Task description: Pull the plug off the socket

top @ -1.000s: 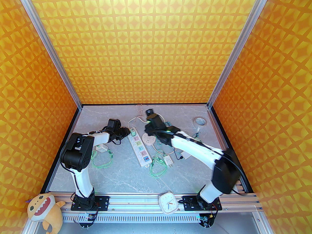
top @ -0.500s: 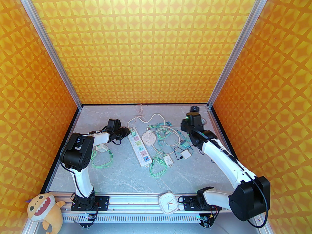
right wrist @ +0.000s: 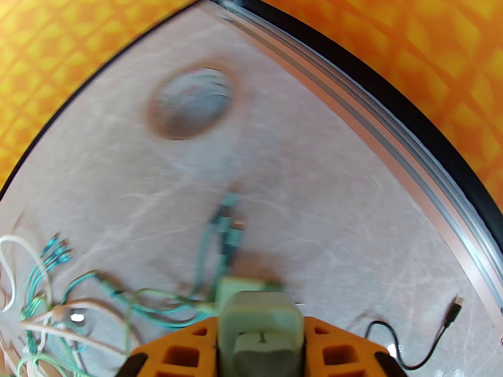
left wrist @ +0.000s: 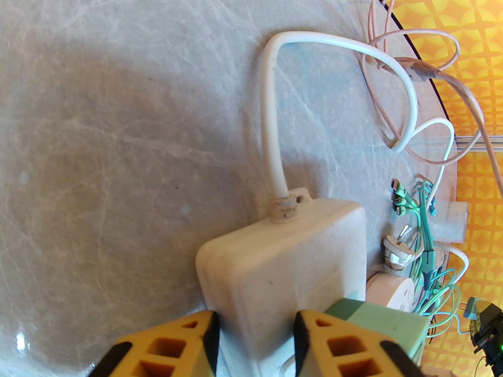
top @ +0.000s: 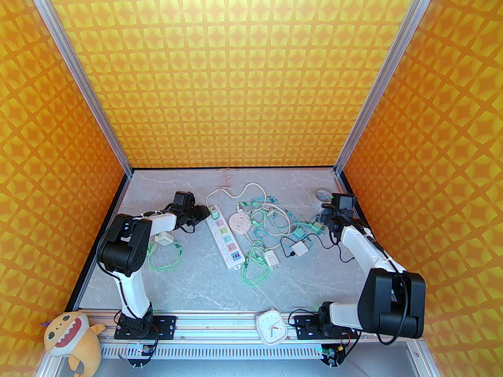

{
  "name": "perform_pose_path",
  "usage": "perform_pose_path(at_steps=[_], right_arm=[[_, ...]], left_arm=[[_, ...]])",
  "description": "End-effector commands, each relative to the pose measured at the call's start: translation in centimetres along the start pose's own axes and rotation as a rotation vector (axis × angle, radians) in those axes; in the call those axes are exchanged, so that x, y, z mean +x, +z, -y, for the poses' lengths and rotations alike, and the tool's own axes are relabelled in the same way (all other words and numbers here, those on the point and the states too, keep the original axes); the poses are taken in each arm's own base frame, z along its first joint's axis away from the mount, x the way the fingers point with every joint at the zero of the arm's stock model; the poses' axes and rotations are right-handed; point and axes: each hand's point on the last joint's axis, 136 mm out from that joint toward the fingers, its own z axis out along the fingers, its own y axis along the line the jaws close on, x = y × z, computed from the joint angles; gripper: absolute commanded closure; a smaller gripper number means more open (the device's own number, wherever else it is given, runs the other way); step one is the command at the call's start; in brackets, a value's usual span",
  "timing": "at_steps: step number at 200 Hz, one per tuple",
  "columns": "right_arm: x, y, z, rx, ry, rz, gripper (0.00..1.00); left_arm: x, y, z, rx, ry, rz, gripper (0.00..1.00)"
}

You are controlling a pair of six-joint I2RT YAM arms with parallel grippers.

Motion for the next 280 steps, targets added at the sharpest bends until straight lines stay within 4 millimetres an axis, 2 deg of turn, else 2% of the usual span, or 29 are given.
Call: perform_pose_path(at_steps=[1,31,81,118,145,187,238,280], right_arm=[[0.3,1.2,1.0,0.008,0.061,-0.029,0.71],[1.1,3.3,2.6,0.029,0.117,-0.099,0.71],[2.6,5.1,2.4,0.009,0.122,-0.182,0.69],[3.4,5.4,1.9,-0.009,0.125,-0.232,0.58],[3.1,4.7,1.8,-0.016,0.127,-0.226,0.49],[1.5,2.0,1.8,-0.027,0.132,-0.170,0.40],[-0.2,-1.7,0.5,-0.113,0.117,-0.114,0.37],[-0.4,-2.1,-1.3,-0.209,0.138,-0.133,0.37]], left_arm=[[2.0,0.3,-2.1,-0.095,-0.001,-0.058,0.63],[1.9,0.0,-1.8,-0.090,0.002,-0.054,0.63],[2.0,-0.1,-1.7,-0.089,0.002,-0.054,0.63],[1.9,0.0,-1.8,-0.089,0.003,-0.054,0.63],[2.0,0.0,-1.9,-0.091,0.001,-0.055,0.63],[2.0,0.1,-1.9,-0.092,0.001,-0.056,0.63],[2.0,0.1,-1.9,-0.092,-0.001,-0.055,0.63],[2.0,0.0,-1.8,-0.090,0.000,-0.054,0.63]])
